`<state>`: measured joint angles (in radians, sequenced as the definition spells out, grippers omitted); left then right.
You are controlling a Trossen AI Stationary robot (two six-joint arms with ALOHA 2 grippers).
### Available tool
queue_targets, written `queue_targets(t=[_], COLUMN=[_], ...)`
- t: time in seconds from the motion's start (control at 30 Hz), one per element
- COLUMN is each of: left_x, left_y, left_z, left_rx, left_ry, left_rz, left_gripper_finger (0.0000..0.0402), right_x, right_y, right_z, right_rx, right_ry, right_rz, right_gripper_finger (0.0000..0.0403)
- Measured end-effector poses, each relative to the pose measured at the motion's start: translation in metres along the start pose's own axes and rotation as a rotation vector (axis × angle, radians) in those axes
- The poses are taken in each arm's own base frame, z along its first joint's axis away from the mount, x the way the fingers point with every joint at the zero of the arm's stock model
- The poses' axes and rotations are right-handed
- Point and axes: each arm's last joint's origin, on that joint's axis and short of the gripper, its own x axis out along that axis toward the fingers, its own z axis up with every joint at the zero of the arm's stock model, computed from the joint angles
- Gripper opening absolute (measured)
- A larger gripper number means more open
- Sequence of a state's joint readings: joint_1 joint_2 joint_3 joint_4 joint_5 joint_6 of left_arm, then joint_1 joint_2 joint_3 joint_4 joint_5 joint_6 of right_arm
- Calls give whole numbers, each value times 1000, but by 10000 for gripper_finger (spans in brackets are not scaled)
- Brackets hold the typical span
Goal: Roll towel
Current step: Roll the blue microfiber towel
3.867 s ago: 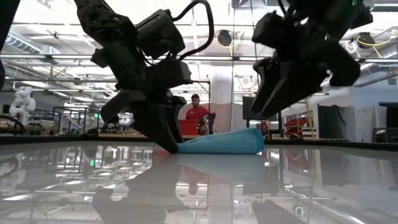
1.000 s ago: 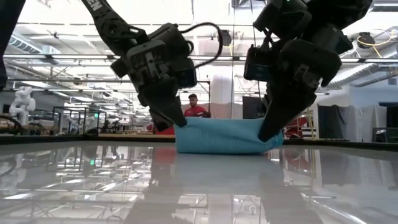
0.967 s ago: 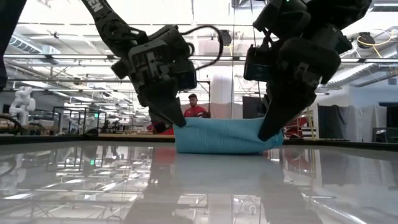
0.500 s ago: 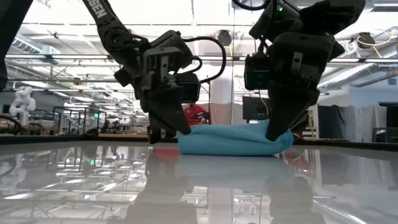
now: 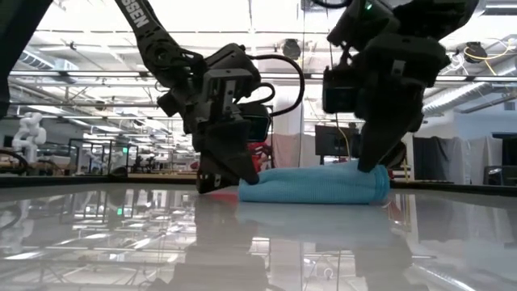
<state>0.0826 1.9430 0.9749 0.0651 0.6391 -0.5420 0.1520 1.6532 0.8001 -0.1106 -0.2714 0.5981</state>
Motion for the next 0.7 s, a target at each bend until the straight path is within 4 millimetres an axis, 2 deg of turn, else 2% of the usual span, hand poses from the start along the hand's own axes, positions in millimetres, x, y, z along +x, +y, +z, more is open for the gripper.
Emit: queue_targets(t=[0.2, 0.37, 0.53, 0.7], left_x=[-2, -2, -2, -2], left_y=[2, 3, 4, 4], left_z=[1, 0, 0, 0], left_rx=[-15, -19, -24, -27], left_ry=[5, 9, 13, 10], left_rz=[0, 5, 11, 21], left_gripper_finger=[17, 17, 17, 17], right_x=[-24, -40, -35, -17], right_y=[8, 29, 50, 50], right_z=[-12, -22, -30, -34], right_rx=[-112, -365, -629, -706], right_ry=[-12, -87, -160, -135], right_rz=[-177, -245, -289, -326], right_gripper_finger=[191, 200, 201, 201])
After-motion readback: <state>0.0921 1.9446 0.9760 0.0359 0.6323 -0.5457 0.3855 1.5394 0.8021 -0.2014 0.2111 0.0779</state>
